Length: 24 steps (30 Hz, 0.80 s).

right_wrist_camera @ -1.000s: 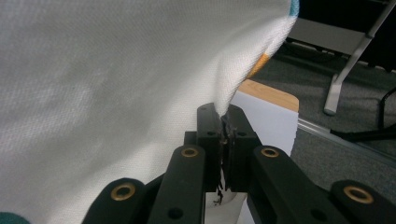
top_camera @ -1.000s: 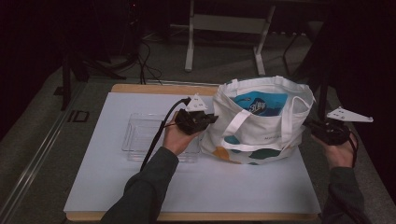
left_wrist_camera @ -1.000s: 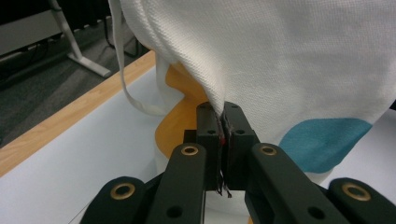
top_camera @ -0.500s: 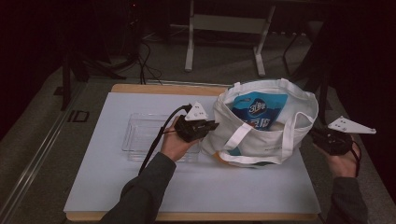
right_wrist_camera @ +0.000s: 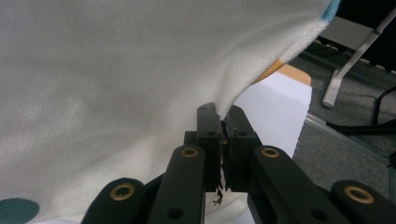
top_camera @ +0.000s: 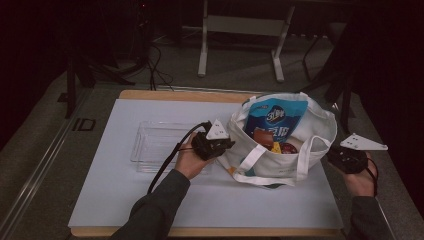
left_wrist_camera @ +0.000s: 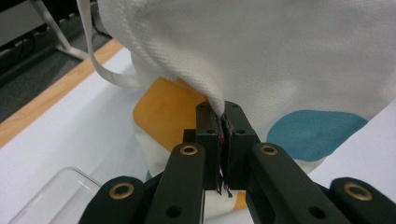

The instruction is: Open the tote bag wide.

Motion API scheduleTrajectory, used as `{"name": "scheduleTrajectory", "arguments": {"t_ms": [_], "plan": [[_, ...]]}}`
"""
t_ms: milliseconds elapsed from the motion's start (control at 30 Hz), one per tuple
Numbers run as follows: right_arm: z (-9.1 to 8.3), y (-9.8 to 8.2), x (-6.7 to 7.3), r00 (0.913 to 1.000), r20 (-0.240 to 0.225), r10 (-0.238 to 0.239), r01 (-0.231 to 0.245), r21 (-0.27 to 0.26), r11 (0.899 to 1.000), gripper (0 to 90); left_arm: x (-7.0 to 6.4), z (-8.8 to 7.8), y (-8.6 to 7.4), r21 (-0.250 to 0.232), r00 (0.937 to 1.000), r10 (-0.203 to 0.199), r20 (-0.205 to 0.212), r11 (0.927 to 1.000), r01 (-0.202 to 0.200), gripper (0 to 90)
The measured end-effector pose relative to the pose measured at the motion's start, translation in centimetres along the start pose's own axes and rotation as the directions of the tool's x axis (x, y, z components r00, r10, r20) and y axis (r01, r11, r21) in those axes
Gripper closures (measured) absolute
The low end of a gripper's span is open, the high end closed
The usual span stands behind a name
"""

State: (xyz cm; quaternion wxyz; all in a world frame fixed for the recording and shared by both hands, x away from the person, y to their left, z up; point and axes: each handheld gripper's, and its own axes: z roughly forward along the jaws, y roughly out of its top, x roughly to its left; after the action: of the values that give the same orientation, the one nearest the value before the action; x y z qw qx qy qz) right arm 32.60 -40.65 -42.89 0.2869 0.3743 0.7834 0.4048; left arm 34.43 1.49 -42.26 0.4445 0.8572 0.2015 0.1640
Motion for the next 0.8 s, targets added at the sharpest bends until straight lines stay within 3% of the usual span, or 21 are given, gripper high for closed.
{"name": "scheduleTrajectory", "arguments": {"t_ms": [300,500,800], "plan": [[0.4,-1.4,0.6,1.0,0.004,0.008,-0.008,0.016,1.0,87.0,-0.7,0.7,-0.7,0.041,0.9989,0.045,-0.017,0.9982,-0.044,87.4],[0.7,-1.7,0.9,0.9999,0.01,-0.006,0.006,0.033,0.999,87.0,-0.7,1.3,-1.1,0.082,0.9988,0.042,-0.025,0.9958,-0.04,87.6],[-0.5,-0.4,1.3,0.999,0.001,-0.044,0.044,0.002,0.999,87.1,-0.8,0.0,-0.9,0.023,0.9996,0.028,-0.002,0.9993,-0.028,87.8]]}}
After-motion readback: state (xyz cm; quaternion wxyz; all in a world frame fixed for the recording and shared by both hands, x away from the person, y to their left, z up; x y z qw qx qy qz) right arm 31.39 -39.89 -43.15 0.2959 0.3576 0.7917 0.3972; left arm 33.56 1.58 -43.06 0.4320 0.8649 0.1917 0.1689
